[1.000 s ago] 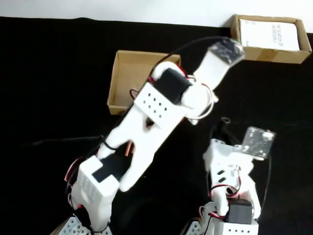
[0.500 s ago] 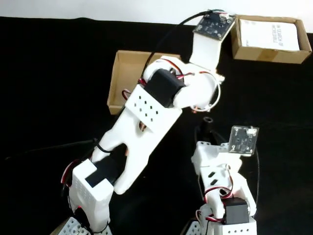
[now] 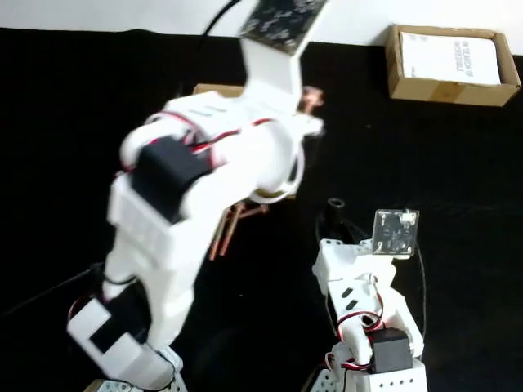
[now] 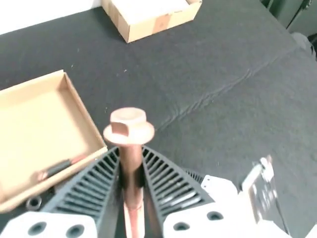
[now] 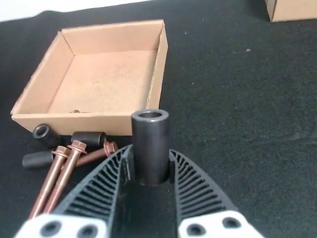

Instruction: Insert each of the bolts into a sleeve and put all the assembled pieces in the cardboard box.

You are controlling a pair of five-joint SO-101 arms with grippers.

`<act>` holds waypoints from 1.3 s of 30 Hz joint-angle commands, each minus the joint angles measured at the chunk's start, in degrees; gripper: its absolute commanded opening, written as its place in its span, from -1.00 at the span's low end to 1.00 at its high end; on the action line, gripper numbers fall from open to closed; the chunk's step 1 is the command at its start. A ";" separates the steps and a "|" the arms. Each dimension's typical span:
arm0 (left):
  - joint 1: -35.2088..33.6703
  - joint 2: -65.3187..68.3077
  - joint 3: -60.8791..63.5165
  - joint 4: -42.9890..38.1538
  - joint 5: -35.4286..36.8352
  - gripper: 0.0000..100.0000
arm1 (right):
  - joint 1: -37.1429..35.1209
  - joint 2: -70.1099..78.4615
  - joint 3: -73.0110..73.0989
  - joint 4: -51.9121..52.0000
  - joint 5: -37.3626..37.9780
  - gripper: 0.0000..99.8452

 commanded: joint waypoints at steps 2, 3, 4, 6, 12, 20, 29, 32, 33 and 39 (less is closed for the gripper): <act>-0.92 -10.33 2.68 1.49 0.18 -0.99 | -2.51 -0.31 2.07 -3.12 0.00 -0.99; -1.27 -13.58 5.32 1.49 0.09 -0.99 | -3.12 -0.31 2.77 -4.26 0.00 -0.99; -1.36 -17.10 8.92 1.49 0.00 -0.99 | -3.74 -0.31 3.47 -5.58 0.00 -0.99; -1.36 -23.78 16.57 1.41 0.00 -0.99 | -4.62 -0.48 4.53 -8.04 -0.09 -0.99; -1.45 -38.29 38.11 -1.32 0.18 -0.99 | -5.14 -0.84 8.40 -18.95 -0.26 -0.99; -9.80 -52.88 70.11 -27.43 0.44 -0.99 | -5.14 -0.84 11.82 -29.32 -0.35 -0.99; -13.23 -70.46 113.36 -72.88 0.09 -0.99 | -5.14 -0.84 12.35 -29.67 -0.35 -0.99; -10.77 -69.05 119.16 -84.22 0.09 -0.99 | -5.14 -0.84 13.05 -29.67 -0.35 -0.99; -9.71 -67.65 119.34 -85.80 0.26 -0.99 | -5.14 -0.84 13.41 -29.67 -0.35 -0.99; -4.35 -53.67 110.20 -88.35 0.35 -0.99 | -5.23 -0.84 15.08 -29.67 -0.35 -0.99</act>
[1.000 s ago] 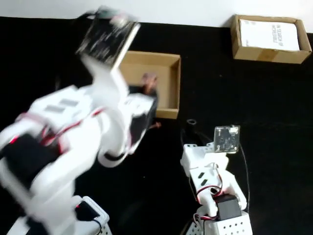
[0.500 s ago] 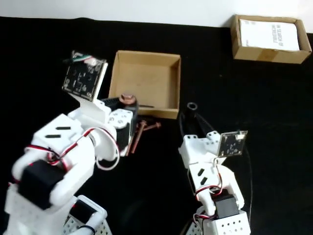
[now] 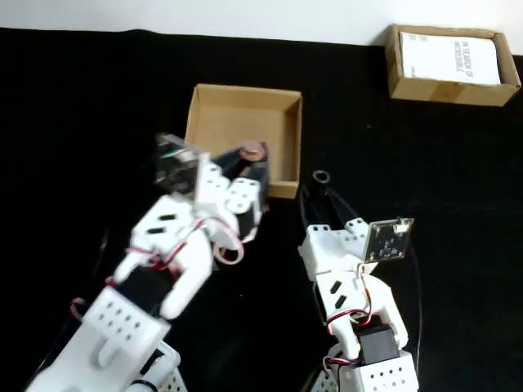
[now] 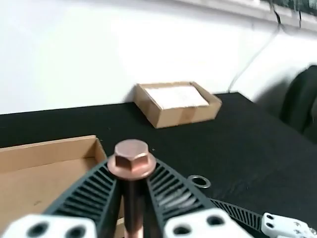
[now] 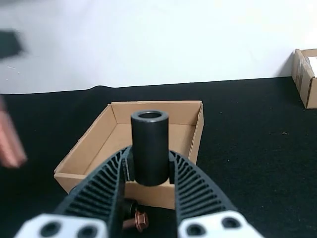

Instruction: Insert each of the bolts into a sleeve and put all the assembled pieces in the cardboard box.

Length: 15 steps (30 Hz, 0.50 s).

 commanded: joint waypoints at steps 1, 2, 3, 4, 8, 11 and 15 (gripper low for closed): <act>2.86 7.96 -8.75 -2.20 0.18 -0.99 | -0.31 -0.84 6.29 -1.27 -0.44 -0.99; 3.47 10.33 -10.77 -2.11 0.09 -0.99 | -0.31 -0.84 6.55 -1.27 -0.44 -0.99; 4.26 12.53 -12.70 -2.11 0.00 -0.99 | -0.31 -0.84 6.90 -1.27 -0.44 -0.99; 4.97 14.55 -14.37 -2.11 0.00 -0.99 | -0.31 -0.84 6.90 -1.27 -0.44 -0.99; 6.90 20.88 -20.26 -2.29 -0.09 -0.99 | -0.31 -0.84 6.81 -1.27 -0.44 -0.99; 6.99 23.78 -24.57 -2.20 -0.09 -0.99 | -0.31 -0.84 6.81 -1.27 -0.44 -0.99; 7.87 27.21 -28.97 -2.11 -0.09 -0.99 | -0.31 -0.84 6.81 -1.19 -0.44 -0.99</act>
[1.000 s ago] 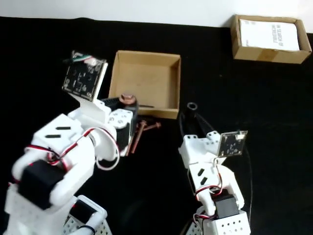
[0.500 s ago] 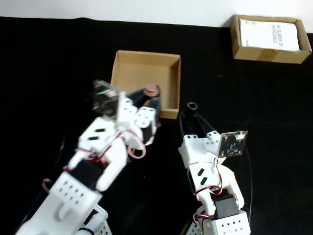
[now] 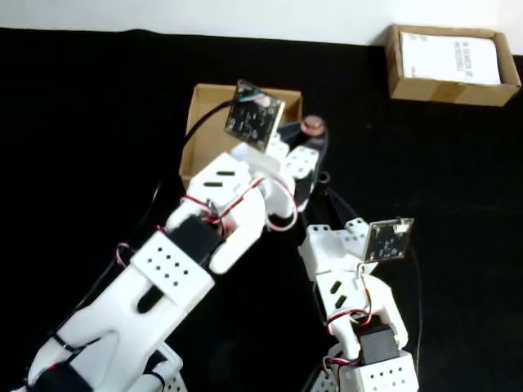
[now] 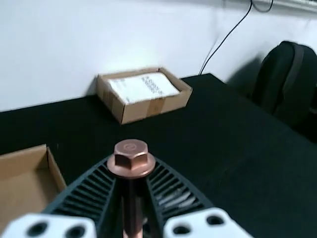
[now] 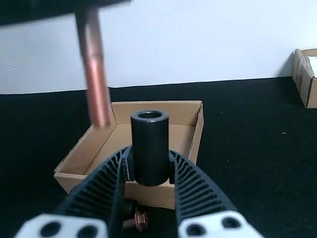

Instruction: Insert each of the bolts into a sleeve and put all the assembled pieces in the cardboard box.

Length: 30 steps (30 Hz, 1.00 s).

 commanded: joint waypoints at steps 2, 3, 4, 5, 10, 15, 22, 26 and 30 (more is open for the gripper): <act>1.98 2.15 -7.16 -1.41 -0.18 -0.99 | -0.31 -0.84 6.81 -1.19 -0.44 -0.99; 1.98 2.68 -8.04 -1.41 -0.18 -0.99 | -0.31 -0.84 6.73 -1.19 -0.44 -0.99; 2.07 3.21 -8.92 -1.41 -0.18 -0.99 | -0.31 -0.84 6.64 -1.10 -0.44 -0.99; 2.42 3.65 -9.36 -1.41 -0.18 -0.99 | -0.31 -0.84 6.46 -1.10 -0.44 -0.99; 4.09 5.49 -9.71 -1.58 -3.87 -0.99 | -0.31 -0.84 6.37 -1.01 -0.44 -0.99; 4.97 7.34 -9.80 -1.67 -4.13 -0.99 | -0.31 -0.84 6.29 -1.01 -0.44 -0.99; 4.44 9.45 -9.89 -1.76 -4.22 -0.99 | -0.31 -0.84 4.53 -0.92 -0.44 -0.99; 3.65 10.77 -12.00 -1.76 -4.22 -0.99 | -0.31 -0.84 4.18 -0.92 -0.44 -0.99; 3.65 11.38 -13.23 -1.49 -4.22 -0.99 | -0.22 -0.84 4.18 -0.92 -0.35 -0.99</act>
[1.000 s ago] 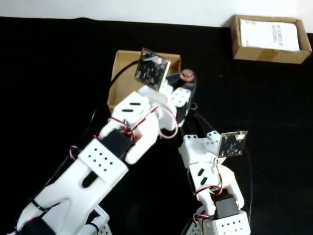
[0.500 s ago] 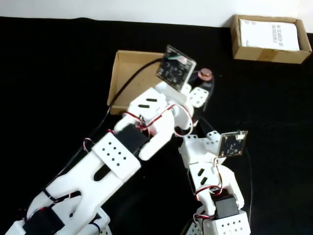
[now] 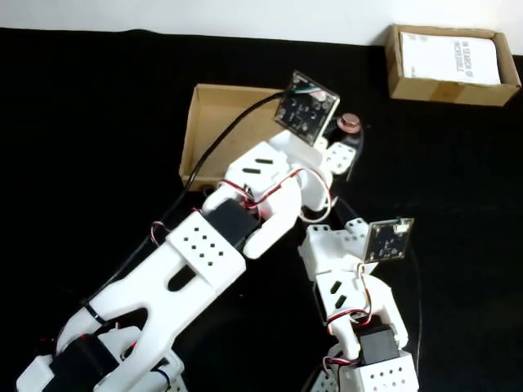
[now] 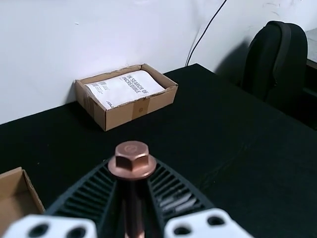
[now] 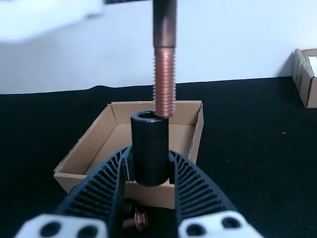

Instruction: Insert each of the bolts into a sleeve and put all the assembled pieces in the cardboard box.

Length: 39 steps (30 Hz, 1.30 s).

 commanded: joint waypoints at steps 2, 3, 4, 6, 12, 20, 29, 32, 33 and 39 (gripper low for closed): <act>-0.40 -0.31 -3.12 -0.97 -0.53 -0.99 | -0.04 -0.92 4.09 -0.92 -0.26 -0.99; -0.40 -0.31 -3.12 -0.97 -0.53 -0.99 | -0.04 -0.92 4.09 -0.92 -0.26 -0.99; -0.48 -0.40 -3.03 -0.88 -0.53 -0.99 | 0.04 -0.92 4.09 -0.92 -0.26 -0.99; -1.10 -0.66 -2.77 -0.88 -0.53 -0.99 | 0.04 -0.92 4.09 -0.92 -0.26 -0.99; -1.27 -0.66 -2.42 1.67 -0.53 -0.99 | 0.04 -0.92 4.09 -0.92 -0.18 -0.99; -1.19 -0.75 -0.75 2.29 -0.44 -0.99 | 0.04 -0.92 4.09 -0.92 -0.18 -0.99; -1.36 -0.84 2.15 2.37 -0.44 -0.99 | 0.04 -0.92 4.09 -1.01 -0.09 -0.99; -1.10 -1.71 2.59 2.37 -0.44 -0.99 | 0.04 -0.92 4.09 -1.01 -0.09 -0.99; -0.92 -2.24 3.21 2.37 -0.44 -0.99 | 0.13 -0.92 4.09 -1.01 -0.09 -0.99; -1.36 -5.67 6.73 2.37 -0.44 -0.99 | 0.13 -0.92 4.09 -1.10 -0.09 -0.99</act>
